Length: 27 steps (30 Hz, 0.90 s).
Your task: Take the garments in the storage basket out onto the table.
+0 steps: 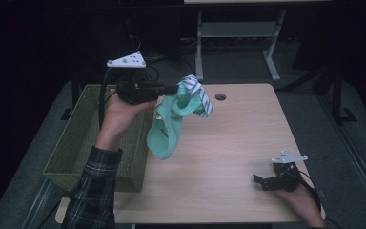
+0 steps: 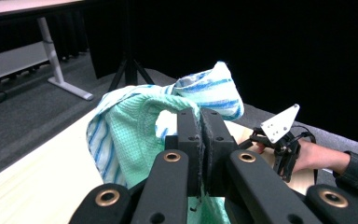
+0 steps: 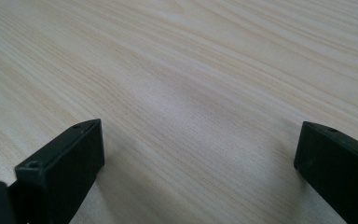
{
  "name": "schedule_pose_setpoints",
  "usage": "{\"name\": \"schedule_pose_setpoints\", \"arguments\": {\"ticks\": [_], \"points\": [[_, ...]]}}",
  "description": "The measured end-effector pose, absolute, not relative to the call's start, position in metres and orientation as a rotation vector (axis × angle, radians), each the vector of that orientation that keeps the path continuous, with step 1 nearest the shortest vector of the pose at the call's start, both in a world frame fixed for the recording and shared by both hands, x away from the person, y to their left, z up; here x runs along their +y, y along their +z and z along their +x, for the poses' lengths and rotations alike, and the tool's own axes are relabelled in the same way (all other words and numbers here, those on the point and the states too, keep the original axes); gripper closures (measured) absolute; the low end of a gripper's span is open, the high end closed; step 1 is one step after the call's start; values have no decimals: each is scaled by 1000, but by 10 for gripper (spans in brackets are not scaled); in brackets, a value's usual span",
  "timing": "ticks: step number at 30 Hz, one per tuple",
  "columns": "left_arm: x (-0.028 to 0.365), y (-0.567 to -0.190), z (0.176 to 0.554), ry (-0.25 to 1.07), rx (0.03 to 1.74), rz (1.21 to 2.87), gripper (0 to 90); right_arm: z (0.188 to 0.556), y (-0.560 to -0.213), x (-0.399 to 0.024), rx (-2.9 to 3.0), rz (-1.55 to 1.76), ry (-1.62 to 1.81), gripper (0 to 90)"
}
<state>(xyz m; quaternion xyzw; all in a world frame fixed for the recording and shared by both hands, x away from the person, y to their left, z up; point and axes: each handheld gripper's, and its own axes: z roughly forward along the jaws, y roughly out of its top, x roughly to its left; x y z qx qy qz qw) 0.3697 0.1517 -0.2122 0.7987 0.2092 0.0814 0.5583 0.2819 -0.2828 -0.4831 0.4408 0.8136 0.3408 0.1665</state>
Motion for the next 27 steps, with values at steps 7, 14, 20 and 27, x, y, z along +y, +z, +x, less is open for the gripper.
{"name": "schedule_pose_setpoints", "arguments": {"ticks": [7, 14, 20, 27], "points": [[124, -231, 365, 146, 467, 1910, 874, 282, -483, -283, 2317, 1254, 970, 13], [107, -244, 359, 120, 452, 1910, 875, 282, -483, -283, 2316, 1256, 972, 13], [91, -259, 352, 99, 440, 1935, 875, 282, -483, -283, 2316, 1256, 972, 13], [78, -280, 349, 65, 446, 1954, 875, 282, -483, -283, 2315, 1257, 972, 13]]}}
